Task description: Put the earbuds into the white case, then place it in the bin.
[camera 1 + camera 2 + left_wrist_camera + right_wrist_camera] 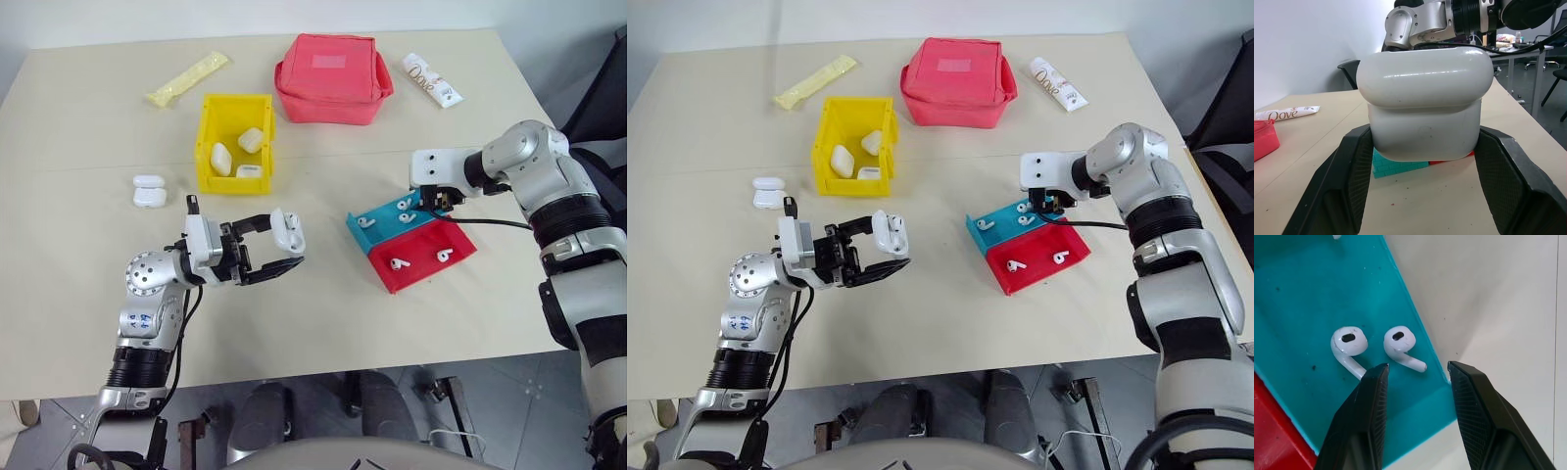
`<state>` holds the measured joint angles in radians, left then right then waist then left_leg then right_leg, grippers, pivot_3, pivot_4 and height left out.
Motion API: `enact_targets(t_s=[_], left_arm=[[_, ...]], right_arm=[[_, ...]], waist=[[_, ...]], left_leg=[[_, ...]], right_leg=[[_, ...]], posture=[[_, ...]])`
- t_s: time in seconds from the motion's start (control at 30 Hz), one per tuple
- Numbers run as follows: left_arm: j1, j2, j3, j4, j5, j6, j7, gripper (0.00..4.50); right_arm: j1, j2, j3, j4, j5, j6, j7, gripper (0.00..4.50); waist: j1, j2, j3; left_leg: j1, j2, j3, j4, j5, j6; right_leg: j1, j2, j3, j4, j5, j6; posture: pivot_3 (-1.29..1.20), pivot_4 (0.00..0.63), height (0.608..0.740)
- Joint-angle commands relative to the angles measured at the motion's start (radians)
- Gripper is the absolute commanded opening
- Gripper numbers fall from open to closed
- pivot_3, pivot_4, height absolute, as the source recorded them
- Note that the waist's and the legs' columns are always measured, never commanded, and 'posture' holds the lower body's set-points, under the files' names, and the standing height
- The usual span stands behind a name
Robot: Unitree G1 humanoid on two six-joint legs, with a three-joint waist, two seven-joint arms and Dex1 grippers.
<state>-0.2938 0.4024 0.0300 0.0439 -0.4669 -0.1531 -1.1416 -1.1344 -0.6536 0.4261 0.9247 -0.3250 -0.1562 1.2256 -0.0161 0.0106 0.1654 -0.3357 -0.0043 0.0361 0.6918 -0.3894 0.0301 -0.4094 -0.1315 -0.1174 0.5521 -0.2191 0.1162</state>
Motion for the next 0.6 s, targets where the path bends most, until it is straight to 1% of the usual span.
enact_targets(t_s=[0.03, 0.2, 0.47, 0.6], left_arm=[[0.015, 0.006, 0.01, -0.052, -0.011, -0.009, 0.012, 2.74], [0.02, 0.008, 0.01, -0.057, -0.013, -0.008, 0.017, 2.74], [0.024, 0.009, 0.008, -0.063, -0.011, -0.011, 0.023, 2.74], [0.027, 0.009, 0.008, -0.067, -0.01, -0.011, 0.024, 2.74]], right_arm=[[-0.018, 0.004, -0.019, 0.005, -0.001, -0.013, -0.003, 1.99], [-0.023, 0.019, -0.021, 0.01, 0.0, -0.009, -0.006, 1.99], [-0.028, 0.031, -0.024, 0.018, 0.0, 0.001, -0.023, 1.99], [-0.025, 0.034, -0.032, 0.001, 0.014, 0.038, -0.003, 1.99]], waist=[[-0.002, 0.0, 0.0], [-0.011, 0.0, 0.0], [-0.011, 0.0, 0.0], [-0.011, 0.001, 0.0]], left_leg=[[0.0, 0.0, 0.0, 0.0, 0.0, 0.0], [0.0, 0.0, 0.0, 0.0, 0.0, 0.0], [0.0, 0.0, 0.0, 0.0, 0.0, 0.0], [0.0, 0.0, 0.0, 0.0, 0.0, 0.0]], right_leg=[[0.0, 0.0, 0.0, 0.0, 0.0, 0.0], [0.0, 0.0, 0.0, 0.0, 0.0, 0.0], [0.0, 0.0, 0.0, 0.0, 0.0, 0.0], [0.0, 0.0, 0.0, 0.0, 0.0, 0.0]], posture=[[0.0, 0.15, 0.74], [0.0, 0.15, 0.74], [0.0, 0.15, 0.74], [0.0, 0.15, 0.74]])
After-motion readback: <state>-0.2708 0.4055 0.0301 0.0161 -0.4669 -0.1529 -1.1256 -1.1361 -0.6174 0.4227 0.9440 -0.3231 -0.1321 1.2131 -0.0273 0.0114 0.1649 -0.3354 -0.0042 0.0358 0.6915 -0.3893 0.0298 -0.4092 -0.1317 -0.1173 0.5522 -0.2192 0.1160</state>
